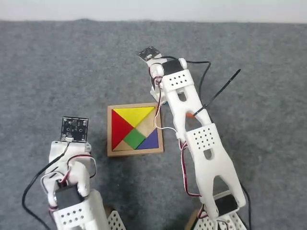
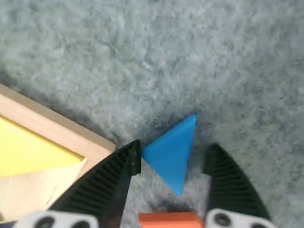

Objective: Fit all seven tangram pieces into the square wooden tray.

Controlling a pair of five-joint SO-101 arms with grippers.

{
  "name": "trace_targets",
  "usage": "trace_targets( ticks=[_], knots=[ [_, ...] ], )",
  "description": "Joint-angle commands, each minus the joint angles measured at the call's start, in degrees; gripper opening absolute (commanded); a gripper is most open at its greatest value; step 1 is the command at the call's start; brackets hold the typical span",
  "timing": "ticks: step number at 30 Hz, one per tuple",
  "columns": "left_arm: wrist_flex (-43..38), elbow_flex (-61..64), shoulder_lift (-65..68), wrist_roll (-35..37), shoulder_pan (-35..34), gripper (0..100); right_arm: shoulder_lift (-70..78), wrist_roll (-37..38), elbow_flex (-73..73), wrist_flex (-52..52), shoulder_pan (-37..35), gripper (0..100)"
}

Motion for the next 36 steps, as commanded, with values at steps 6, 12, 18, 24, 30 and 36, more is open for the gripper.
trace_targets(
  ticks=[6,12,18,24,30,36],
  knots=[
    [-1.32,-0.57,-0.53,0.44,-0.35,1,-1.27,0.62,-3.43,0.84,-0.04,14.4],
    [-1.41,-0.48,-0.53,0.44,-0.35,1,-1.54,0.62,-3.6,0.84,0.48,14.3],
    [-1.49,-0.48,-0.53,-0.18,-0.35,1,-6.29,0.26,-3.6,3.91,1.36,14.3],
    [-1.32,-0.48,-0.53,-1.32,-0.35,1,-8.04,0.18,-3.52,5.41,1.45,14.3],
    [-1.32,-0.48,-0.53,-1.32,-0.35,1,-12.26,0.18,-1.58,6.37,0.92,12.9],
    [-1.32,-0.48,-0.53,-1.32,-0.35,1,-23.16,0.53,12.84,6.29,-1.98,8.9]
  ],
)
